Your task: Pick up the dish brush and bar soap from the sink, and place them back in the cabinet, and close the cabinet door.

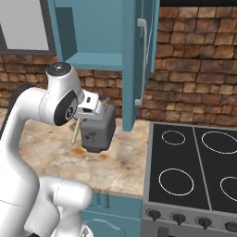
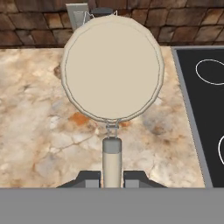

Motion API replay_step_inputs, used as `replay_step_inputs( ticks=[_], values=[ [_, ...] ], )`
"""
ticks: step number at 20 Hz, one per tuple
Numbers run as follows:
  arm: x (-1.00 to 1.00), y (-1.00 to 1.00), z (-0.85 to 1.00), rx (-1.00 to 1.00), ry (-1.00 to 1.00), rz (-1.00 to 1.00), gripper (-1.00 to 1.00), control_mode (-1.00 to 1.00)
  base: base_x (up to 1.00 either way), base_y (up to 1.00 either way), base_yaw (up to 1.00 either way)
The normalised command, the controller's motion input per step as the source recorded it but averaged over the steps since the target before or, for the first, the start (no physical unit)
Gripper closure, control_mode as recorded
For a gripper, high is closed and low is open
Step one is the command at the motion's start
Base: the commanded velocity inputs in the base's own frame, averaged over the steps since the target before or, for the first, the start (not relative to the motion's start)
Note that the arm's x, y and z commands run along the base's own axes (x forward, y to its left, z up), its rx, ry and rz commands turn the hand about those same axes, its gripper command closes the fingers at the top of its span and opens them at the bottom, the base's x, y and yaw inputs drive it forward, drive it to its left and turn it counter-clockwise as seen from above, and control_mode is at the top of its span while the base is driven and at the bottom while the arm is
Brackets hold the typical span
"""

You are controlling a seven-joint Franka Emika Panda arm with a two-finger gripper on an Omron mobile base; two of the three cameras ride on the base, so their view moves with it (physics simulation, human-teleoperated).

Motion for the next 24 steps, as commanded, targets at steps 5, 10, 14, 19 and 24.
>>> replay_step_inputs(
  ticks=[5,10,14,19,24],
  values=[
    [0.22,0.00,0.06,0.00,0.00,0.00,1.00,-1.00,0.04,0.00,0.00],
    [0.25,0.00,0.54,0.00,-0.09,-0.05,1.00,-1.00,0.00,0.00,0.00],
    [0.18,0.00,0.61,0.00,-0.15,-0.07,1.00,-1.00,0.00,0.00,0.00],
    [0.09,0.00,0.61,0.00,-0.18,-0.07,1.00,-1.00,0.00,0.00,0.00],
    [0.26,0.01,0.43,-0.02,-0.16,-0.05,1.00,-1.00,0.00,0.00,0.00]
  ],
)
